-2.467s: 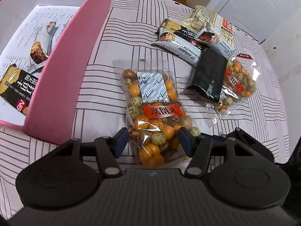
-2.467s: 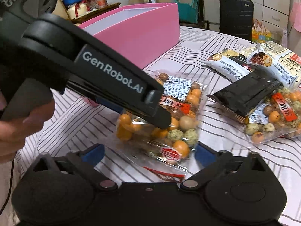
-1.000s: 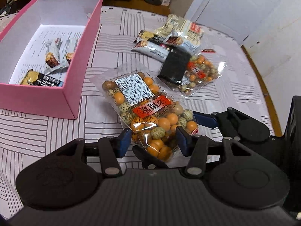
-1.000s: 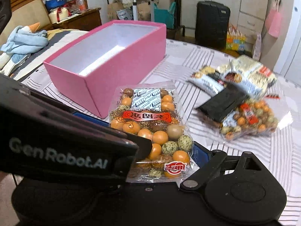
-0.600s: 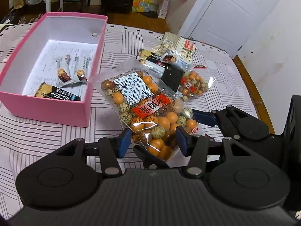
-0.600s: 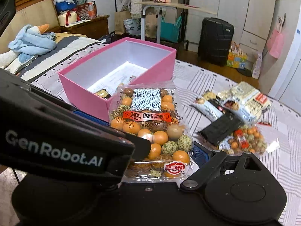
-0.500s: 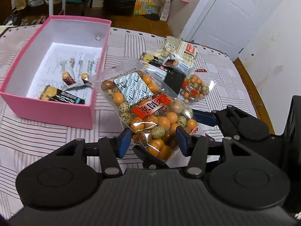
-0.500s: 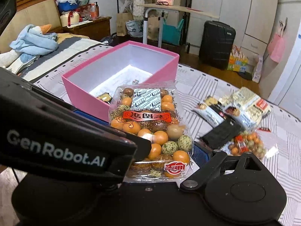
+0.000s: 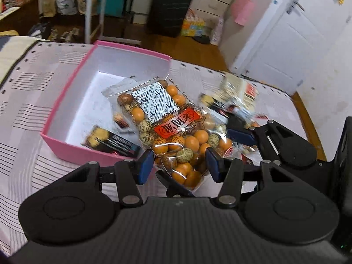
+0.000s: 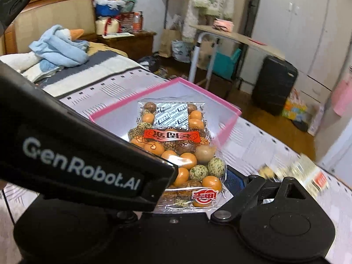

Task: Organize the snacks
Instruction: 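Carry the nut bag into the pink box and open the left gripper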

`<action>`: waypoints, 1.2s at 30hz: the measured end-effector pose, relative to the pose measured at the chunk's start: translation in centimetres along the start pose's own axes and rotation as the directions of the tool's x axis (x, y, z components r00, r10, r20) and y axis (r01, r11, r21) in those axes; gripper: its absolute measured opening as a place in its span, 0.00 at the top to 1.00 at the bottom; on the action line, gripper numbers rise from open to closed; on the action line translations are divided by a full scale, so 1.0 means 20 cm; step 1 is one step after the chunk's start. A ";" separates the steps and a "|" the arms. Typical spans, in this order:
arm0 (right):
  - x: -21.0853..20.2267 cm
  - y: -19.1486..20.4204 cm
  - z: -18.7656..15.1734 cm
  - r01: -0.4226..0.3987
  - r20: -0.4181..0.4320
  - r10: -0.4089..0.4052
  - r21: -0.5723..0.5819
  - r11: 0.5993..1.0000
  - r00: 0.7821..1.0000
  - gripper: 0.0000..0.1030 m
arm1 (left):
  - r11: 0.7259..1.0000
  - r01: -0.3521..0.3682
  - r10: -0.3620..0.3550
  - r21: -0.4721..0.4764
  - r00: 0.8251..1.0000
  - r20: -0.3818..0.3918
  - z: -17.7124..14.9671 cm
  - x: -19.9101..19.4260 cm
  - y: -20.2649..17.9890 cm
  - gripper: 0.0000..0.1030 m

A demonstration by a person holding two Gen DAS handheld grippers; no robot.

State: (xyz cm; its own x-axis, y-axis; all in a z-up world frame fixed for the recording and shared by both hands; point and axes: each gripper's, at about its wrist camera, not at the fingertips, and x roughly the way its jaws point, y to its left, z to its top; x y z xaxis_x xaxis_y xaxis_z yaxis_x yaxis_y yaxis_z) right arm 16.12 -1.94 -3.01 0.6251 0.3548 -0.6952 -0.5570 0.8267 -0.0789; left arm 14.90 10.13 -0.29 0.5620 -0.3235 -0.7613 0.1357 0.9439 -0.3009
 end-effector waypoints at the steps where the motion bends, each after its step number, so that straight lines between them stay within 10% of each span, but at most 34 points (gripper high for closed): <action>1: 0.04 0.00 0.02 -0.012 0.002 0.012 -0.006 1.000 1.000 0.09 | 1.000 -0.013 0.013 -0.010 1.000 0.006 0.03 0.01 0.03 0.51; 18: 0.71 -0.07 0.20 -0.216 -0.063 0.221 0.083 0.973 0.973 0.08 | 0.984 -0.115 0.106 -0.138 0.992 -0.069 0.32 0.49 0.47 0.51; 27: 0.74 -0.09 0.14 -0.325 -0.107 0.345 0.168 0.931 0.932 0.05 | 0.966 -0.094 0.070 -0.242 0.992 -0.107 0.26 0.59 0.61 0.51; 36: 0.46 -0.12 0.12 -0.238 -0.027 0.241 0.085 0.968 0.970 0.07 | 0.976 -0.213 0.212 -0.052 0.977 -0.007 0.23 0.37 0.44 0.50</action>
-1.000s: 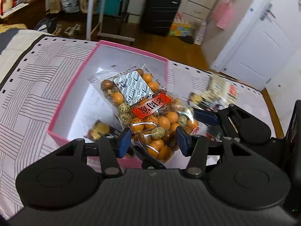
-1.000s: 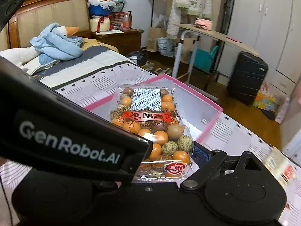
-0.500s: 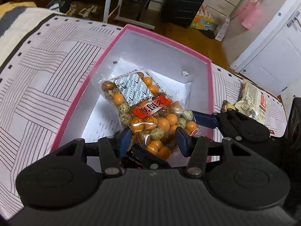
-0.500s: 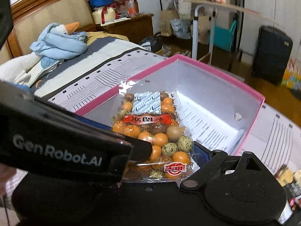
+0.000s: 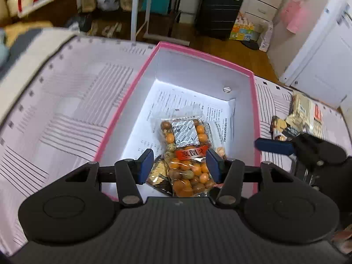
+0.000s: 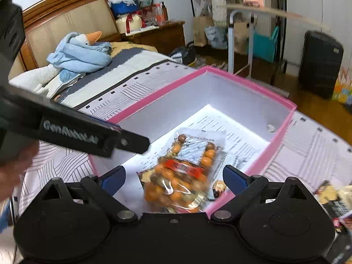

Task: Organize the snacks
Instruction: 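Carry the nut bag into the pink box and open the left gripper, then move the left gripper to the pile and grasp the black foil pack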

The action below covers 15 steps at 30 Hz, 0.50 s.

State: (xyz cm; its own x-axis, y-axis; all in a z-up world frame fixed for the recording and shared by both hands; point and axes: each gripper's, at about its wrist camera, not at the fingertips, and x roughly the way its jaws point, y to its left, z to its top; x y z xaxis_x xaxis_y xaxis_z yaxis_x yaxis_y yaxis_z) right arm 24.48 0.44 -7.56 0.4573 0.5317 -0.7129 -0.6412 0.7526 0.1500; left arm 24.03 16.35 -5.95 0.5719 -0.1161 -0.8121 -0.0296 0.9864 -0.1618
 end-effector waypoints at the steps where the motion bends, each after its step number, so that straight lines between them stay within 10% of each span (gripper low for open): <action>1: -0.05 0.01 -0.01 0.006 0.016 -0.006 -0.009 1.000 1.000 0.08 | 1.000 -0.011 0.011 0.025 1.000 0.001 0.00 -0.03 -0.02 0.49; 15: -0.65 0.08 -0.11 0.106 0.125 -0.098 -0.065 0.992 0.987 0.13 | 0.965 -0.036 0.030 0.258 0.999 0.028 -0.07 -0.46 -0.30 0.47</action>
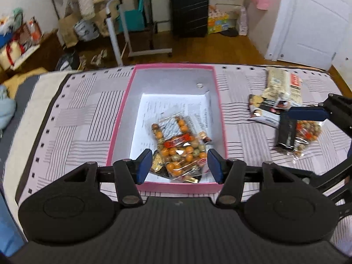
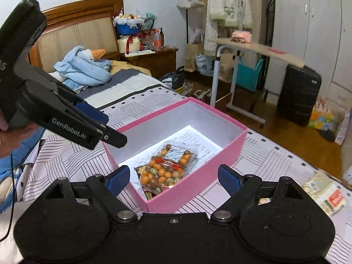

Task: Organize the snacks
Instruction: 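Move the left gripper to the pile and grasp the black foil pack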

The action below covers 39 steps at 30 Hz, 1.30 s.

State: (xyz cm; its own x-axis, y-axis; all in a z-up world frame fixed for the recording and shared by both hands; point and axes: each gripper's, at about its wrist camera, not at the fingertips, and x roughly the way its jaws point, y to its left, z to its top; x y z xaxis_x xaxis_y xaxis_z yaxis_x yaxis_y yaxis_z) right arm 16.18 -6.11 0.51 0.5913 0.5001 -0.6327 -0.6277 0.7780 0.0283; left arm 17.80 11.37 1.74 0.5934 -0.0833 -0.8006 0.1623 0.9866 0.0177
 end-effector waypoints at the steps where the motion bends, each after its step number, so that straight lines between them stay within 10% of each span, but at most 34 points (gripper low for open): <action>1: -0.04 0.00 -0.01 0.007 0.009 -0.007 -0.002 1.000 1.000 0.13 | 1.000 0.004 -0.004 0.011 1.000 0.010 0.00 -0.03 -0.02 0.47; 15: -0.28 -0.35 -0.37 0.187 0.035 -0.193 0.116 0.975 0.981 0.13 | 0.984 0.162 -0.166 0.073 0.985 0.050 0.02 0.03 -0.48 0.43; 39: 0.34 -0.63 -0.77 0.165 -0.141 -0.133 0.246 0.955 0.981 0.27 | 0.943 0.322 -0.330 -0.086 0.940 -0.092 0.01 1.05 -0.93 0.47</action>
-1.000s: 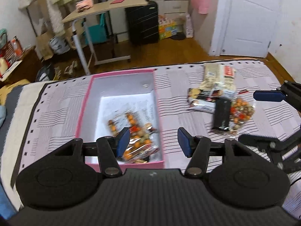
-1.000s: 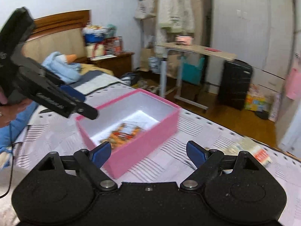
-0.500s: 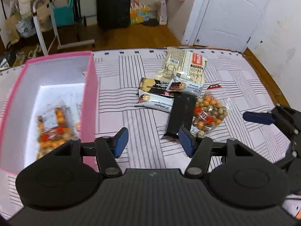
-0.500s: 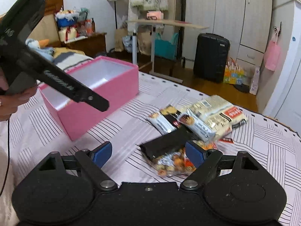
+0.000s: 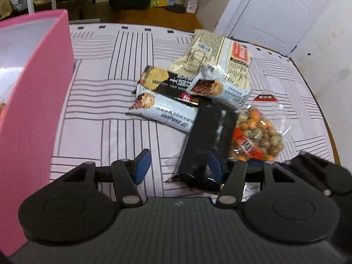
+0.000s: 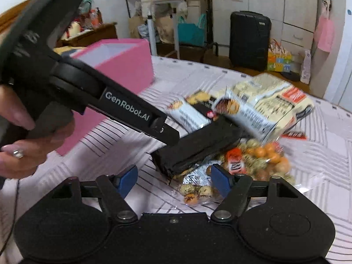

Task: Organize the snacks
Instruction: 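Move the left gripper to the pile and grasp the black foil pack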

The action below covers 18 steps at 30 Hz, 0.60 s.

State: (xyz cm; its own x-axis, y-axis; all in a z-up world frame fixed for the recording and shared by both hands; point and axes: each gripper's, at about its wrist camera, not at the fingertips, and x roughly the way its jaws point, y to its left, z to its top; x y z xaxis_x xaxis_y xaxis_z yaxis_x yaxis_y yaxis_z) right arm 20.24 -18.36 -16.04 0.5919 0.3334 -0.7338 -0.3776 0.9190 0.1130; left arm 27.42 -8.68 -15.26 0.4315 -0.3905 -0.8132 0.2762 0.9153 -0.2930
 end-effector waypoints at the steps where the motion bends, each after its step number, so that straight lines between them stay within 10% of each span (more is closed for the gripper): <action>1: 0.03 0.00 -0.02 -0.001 0.018 0.001 0.010 1.000 1.000 0.27 | 1.000 0.006 -0.006 -0.002 1.000 0.000 -0.01 0.02 0.01 0.47; 9: 0.04 0.05 -0.05 0.001 0.061 -0.002 0.006 1.000 0.998 0.26 | 0.972 0.203 -0.215 -0.122 0.972 -0.099 -0.03 0.12 0.10 0.62; 18: -0.02 0.13 -0.09 -0.014 0.040 0.015 -0.032 0.999 0.999 0.26 | 0.967 0.220 -0.241 -0.130 0.954 -0.178 -0.14 0.05 0.06 0.62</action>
State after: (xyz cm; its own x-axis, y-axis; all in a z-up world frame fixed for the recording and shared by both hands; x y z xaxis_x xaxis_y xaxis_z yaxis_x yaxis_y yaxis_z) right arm 17.79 -16.45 -16.74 0.6139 0.3552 -0.7049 -0.4084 0.9072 0.1015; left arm 25.75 -7.76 -17.85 0.1920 -0.5756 -0.7948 0.2502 0.8119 -0.5275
